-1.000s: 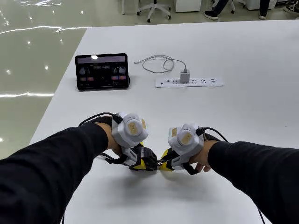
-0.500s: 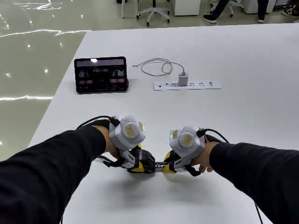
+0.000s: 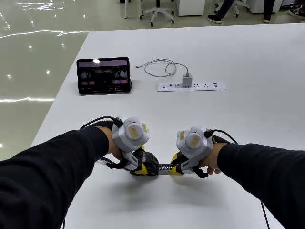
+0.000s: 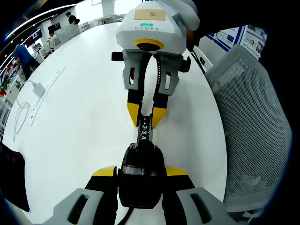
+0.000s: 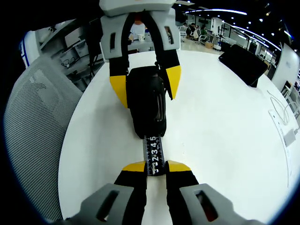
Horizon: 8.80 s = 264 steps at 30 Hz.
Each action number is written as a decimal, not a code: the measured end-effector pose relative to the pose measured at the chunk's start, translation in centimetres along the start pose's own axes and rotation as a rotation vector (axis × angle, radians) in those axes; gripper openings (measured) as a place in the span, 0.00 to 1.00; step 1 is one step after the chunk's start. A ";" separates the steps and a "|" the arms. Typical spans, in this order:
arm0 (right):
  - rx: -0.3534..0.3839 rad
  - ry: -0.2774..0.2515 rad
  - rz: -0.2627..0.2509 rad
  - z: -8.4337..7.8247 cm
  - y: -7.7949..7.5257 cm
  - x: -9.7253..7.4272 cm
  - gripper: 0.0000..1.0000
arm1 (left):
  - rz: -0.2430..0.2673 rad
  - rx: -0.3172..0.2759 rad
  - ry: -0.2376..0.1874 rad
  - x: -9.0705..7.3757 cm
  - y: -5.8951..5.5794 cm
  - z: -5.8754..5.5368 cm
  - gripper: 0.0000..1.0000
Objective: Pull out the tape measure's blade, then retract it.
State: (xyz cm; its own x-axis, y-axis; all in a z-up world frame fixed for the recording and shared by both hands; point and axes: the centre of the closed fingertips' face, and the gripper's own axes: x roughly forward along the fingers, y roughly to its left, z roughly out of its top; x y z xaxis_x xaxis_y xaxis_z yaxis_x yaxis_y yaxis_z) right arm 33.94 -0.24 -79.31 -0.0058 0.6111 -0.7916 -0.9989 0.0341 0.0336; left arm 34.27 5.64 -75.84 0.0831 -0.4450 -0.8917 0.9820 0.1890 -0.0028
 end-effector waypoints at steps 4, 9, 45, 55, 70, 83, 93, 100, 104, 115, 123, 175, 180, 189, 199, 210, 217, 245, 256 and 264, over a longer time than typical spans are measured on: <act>-0.004 0.005 0.002 -0.2 0.1 -0.2 0.10 | 0.001 0.002 0.006 0.0 0.0 0.0 0.32; -0.005 0.011 0.004 -0.5 0.0 -0.3 0.10 | 0.004 0.000 0.003 0.0 0.0 0.0 0.32; -0.014 0.040 -0.017 -2.3 -0.3 -1.6 0.10 | 0.004 0.005 0.007 0.1 0.0 0.0 0.32; -0.013 0.053 -0.020 -2.9 -0.5 -2.1 0.10 | 0.010 0.006 0.004 0.1 0.0 0.0 0.32; 0.001 0.071 -0.025 -4.2 -0.7 -3.1 0.10 | 0.016 0.009 0.002 0.0 0.0 0.1 0.32; 0.017 0.085 -0.036 -5.5 -0.6 -4.2 0.10 | 0.017 0.009 0.001 0.0 -0.1 0.0 0.32; 0.038 0.092 -0.042 -6.9 -0.7 -5.2 0.10 | 0.020 0.009 -0.001 0.1 -0.1 0.0 0.32; 0.033 0.099 -0.047 -7.2 -0.9 -5.5 0.10 | 0.023 0.007 0.000 0.1 -0.1 0.0 0.32; 0.036 0.103 -0.048 -7.6 -0.9 -5.8 0.10 | 0.025 0.005 -0.003 0.0 -0.2 0.0 0.32; 0.045 0.104 -0.057 -8.9 -1.1 -6.8 0.10 | 0.027 -0.002 -0.003 0.0 -0.1 0.0 0.32; 0.058 0.107 -0.062 -9.8 -1.1 -7.5 0.10 | 0.029 -0.004 -0.005 0.1 -0.1 0.1 0.32; 0.078 0.197 -0.081 -14.3 -1.4 -11.1 0.10 | 0.023 -0.015 -0.014 0.1 0.0 0.1 0.33; 0.071 0.220 -0.080 -14.4 -1.4 -11.0 0.10 | 0.026 -0.014 -0.015 0.1 0.0 0.1 0.33; 0.061 0.283 -0.071 -14.2 -1.4 -10.8 0.11 | 0.025 -0.017 -0.014 0.2 0.0 0.1 0.33; 0.055 0.300 -0.062 -14.4 -1.4 -10.9 0.12 | 0.022 -0.020 -0.017 0.2 0.0 0.1 0.33; 0.043 0.324 -0.059 -14.4 -1.3 -10.8 0.12 | 0.035 -0.031 -0.013 0.1 0.0 0.1 0.33; 0.025 0.346 -0.054 -14.3 -1.3 -10.7 0.12 | 0.034 -0.031 -0.014 0.2 0.0 0.1 0.33; -0.017 0.311 -0.035 -14.3 -1.2 -10.8 0.13 | 0.053 -0.047 -0.052 -0.1 0.3 0.7 0.34; 0.000 0.265 -0.069 -13.6 -1.7 -10.9 0.22 | 0.106 -0.105 -0.053 -0.7 1.2 0.3 0.56; 0.118 0.222 -0.138 -13.3 -2.3 -11.6 0.45 | 0.160 -0.196 -0.081 -1.5 1.9 -0.6 0.70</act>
State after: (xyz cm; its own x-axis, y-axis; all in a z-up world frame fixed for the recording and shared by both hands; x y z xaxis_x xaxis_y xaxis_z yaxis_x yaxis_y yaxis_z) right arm 35.64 -17.98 -78.32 0.1063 0.4070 -0.9072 -0.9786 0.2043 -0.0230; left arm 35.95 7.18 -74.73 0.2558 -0.4631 -0.8486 0.9044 0.4248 0.0408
